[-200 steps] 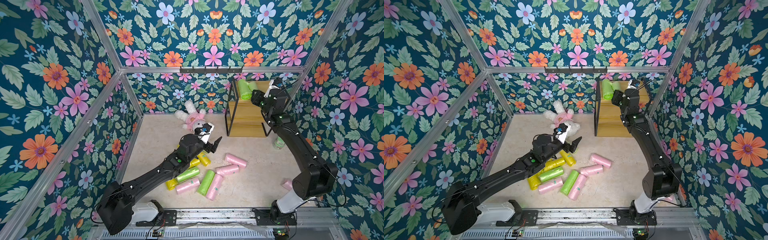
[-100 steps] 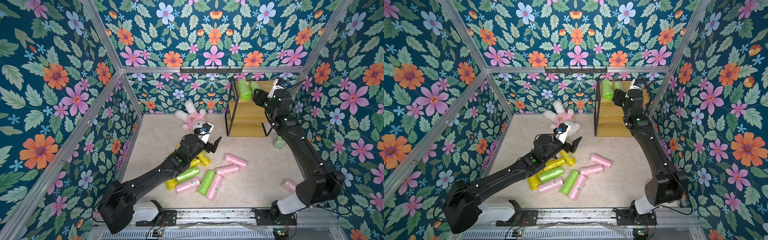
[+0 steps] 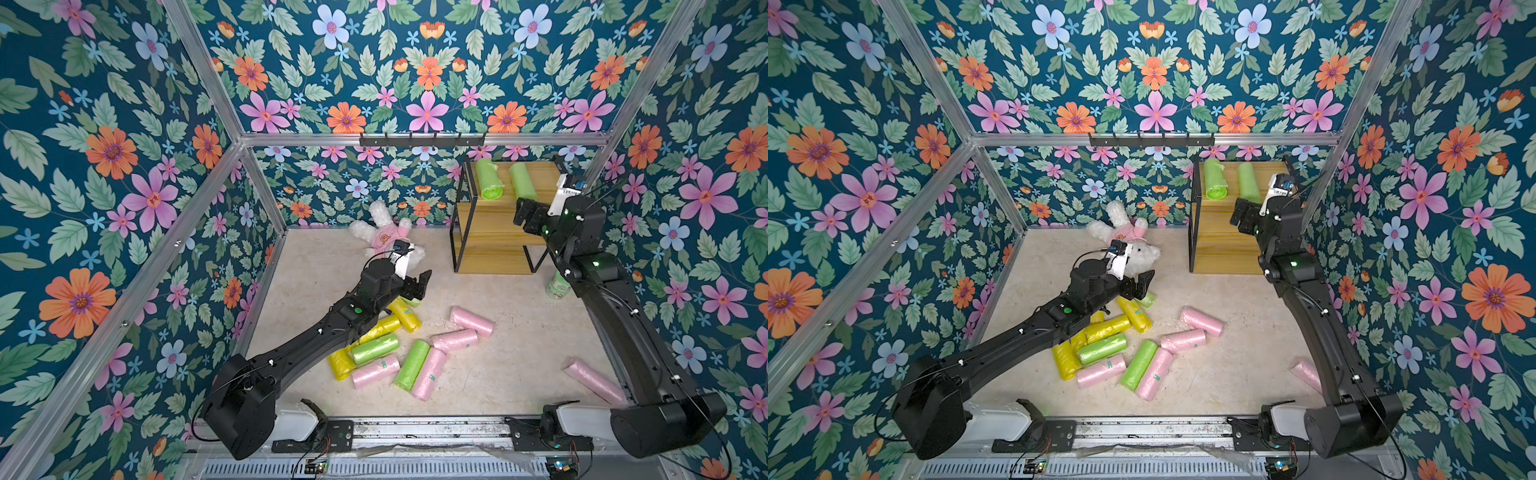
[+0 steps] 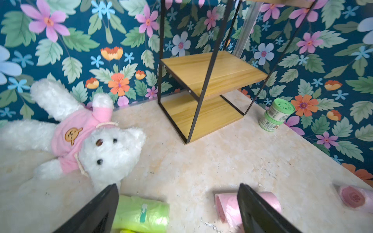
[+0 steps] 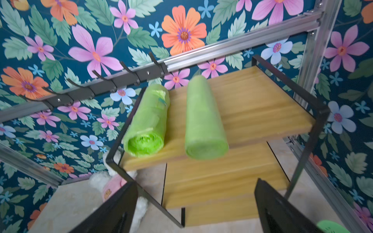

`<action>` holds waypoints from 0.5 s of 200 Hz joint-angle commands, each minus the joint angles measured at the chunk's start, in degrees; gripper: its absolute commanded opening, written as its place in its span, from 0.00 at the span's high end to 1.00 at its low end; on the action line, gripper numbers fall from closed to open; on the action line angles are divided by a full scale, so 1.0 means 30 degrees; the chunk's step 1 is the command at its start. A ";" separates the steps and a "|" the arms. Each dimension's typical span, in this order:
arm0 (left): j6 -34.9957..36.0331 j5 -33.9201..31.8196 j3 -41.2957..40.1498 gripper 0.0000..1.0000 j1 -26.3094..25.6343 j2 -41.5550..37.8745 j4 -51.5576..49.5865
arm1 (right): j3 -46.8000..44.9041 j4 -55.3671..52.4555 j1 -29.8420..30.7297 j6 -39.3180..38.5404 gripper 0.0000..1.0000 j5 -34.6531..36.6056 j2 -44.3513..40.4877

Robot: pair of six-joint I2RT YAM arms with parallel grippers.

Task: Sort the rolls of trash bags by color and place them on the shelf
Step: Place the roll of trash bags on the shelf.

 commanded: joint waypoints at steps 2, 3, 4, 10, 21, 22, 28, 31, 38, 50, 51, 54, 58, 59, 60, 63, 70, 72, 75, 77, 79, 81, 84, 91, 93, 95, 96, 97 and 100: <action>-0.1348 0.0443 0.0029 0.03 0.0163 0.0182 -0.0807 | -0.1392 -0.1899 0.0019 -0.0457 0.01 0.0556 -0.0757; -0.1370 0.0451 0.0034 0.03 0.0165 0.0197 -0.0838 | -0.1447 -0.1943 0.0019 -0.0442 0.01 0.0534 -0.0759; -0.1381 0.0440 0.0037 0.03 0.0166 0.0220 -0.0868 | -0.1504 -0.2067 0.0019 -0.0420 0.01 0.0493 -0.0775; -0.1563 0.0452 0.0136 0.03 0.0167 0.0314 -0.1092 | -0.1881 -0.2521 0.0019 -0.0381 0.01 0.0363 -0.0791; -0.1781 0.0512 0.0365 0.03 0.0196 0.0569 -0.1633 | -0.2741 -0.3108 0.0019 -0.0101 0.01 0.0192 -0.0835; -0.1792 0.0530 0.0393 0.03 0.0196 0.0611 -0.1691 | -0.2825 -0.3133 0.0019 -0.0073 0.01 0.0176 -0.0857; -0.1828 0.0603 0.0512 0.03 0.0196 0.0799 -0.1987 | -0.3474 -0.3188 0.0019 0.0102 0.01 0.0066 -0.0939; -0.1864 0.0576 0.0571 0.03 0.0196 0.0887 -0.2159 | -0.3814 -0.3165 0.0019 0.0189 0.01 -0.0009 -0.1026; -0.1955 0.0490 0.0703 0.02 0.0196 0.1119 -0.2535 | -0.4604 -0.2964 0.0008 0.0448 0.01 -0.0153 -0.1215; -0.2072 0.0272 0.0914 0.02 0.0247 0.1533 -0.3271 | -0.6130 -0.2330 -0.0238 0.1077 0.01 -0.0751 -0.1599; -0.2069 0.0263 0.0931 0.02 0.0251 0.1561 -0.3330 | -0.6248 -0.2261 -0.0256 0.1160 0.01 -0.0808 -0.1634; -0.2106 0.0233 0.0964 0.02 0.0269 0.1649 -0.3477 | -0.6589 -0.2083 -0.0360 0.1372 0.01 -0.0990 -0.1713; -0.2114 0.0200 0.0976 0.02 0.0297 0.1751 -0.3695 | -0.7041 -0.1840 -0.0457 0.1643 0.01 -0.1174 -0.1841; -0.2119 0.0212 0.0962 0.02 0.0305 0.1788 -0.3747 | -0.7143 -0.1781 -0.0483 0.1692 0.01 -0.1210 -0.1858; -0.2136 0.0189 0.0955 0.02 0.0309 0.1792 -0.3788 | -0.7267 -0.1723 -0.0481 0.1761 0.01 -0.1243 -0.1896; -0.2180 0.0147 0.0934 0.02 0.0335 0.1835 -0.3900 | -0.7574 -0.1532 -0.0552 0.1960 0.01 -0.1356 -0.1984; -0.2287 0.0110 0.0850 0.02 0.0421 0.1910 -0.4172 | -0.8290 -0.1067 -0.0662 0.2360 0.01 -0.1590 -0.2197; -0.2297 0.0108 0.0799 0.02 0.0443 0.1934 -0.4236 | -0.8495 -0.0936 -0.0693 0.2438 0.01 -0.1662 -0.2256; -0.2362 0.0108 0.0735 0.02 0.0479 0.1944 -0.4326 | -0.8789 -0.0716 -0.0726 0.2579 0.01 -0.1778 -0.2318; -0.2418 0.0108 0.0668 0.02 0.0508 0.1942 -0.4363 | -0.8979 -0.0548 -0.0738 0.2632 0.01 -0.1848 -0.2389; -0.2476 0.0108 0.0599 0.02 0.0552 0.1920 -0.4401 | -0.9194 -0.0374 -0.0749 0.2696 0.01 -0.1902 -0.2450; -0.2534 0.0122 0.0538 0.02 0.0593 0.1914 -0.4448 | -0.9395 -0.0199 -0.0730 0.2705 0.01 -0.1989 -0.2495; -0.2651 0.0135 0.0435 0.02 0.0626 0.1887 -0.4484 | -0.9634 0.0112 -0.0737 0.2708 0.01 -0.2178 -0.2597; -0.2961 0.0137 0.0172 0.02 0.0857 0.1854 -0.4522 | -1.0393 0.0786 -0.0772 0.2617 0.01 -0.2686 -0.2802; -0.3066 0.0137 0.0124 0.02 0.0947 0.1854 -0.4536 | -1.0595 0.0992 -0.0772 0.2554 0.01 -0.2815 -0.2847; -0.3187 0.0137 0.0068 0.02 0.1028 0.1868 -0.4555 | -1.0785 0.1131 -0.0772 0.2450 0.01 -0.2993 -0.2909; -0.3241 0.0137 0.0039 0.02 0.1066 0.1876 -0.4572 | -1.0875 0.1272 -0.0772 0.2388 0.01 -0.3087 -0.2934; -0.3298 0.0137 0.0010 0.02 0.1114 0.1894 -0.4581 | -1.0994 0.1415 -0.0772 0.2328 0.01 -0.3177 -0.2976; -0.3487 0.0159 -0.0052 0.02 0.1256 0.1932 -0.4622 | -1.1280 0.1764 -0.0772 0.2166 0.01 -0.3425 -0.3082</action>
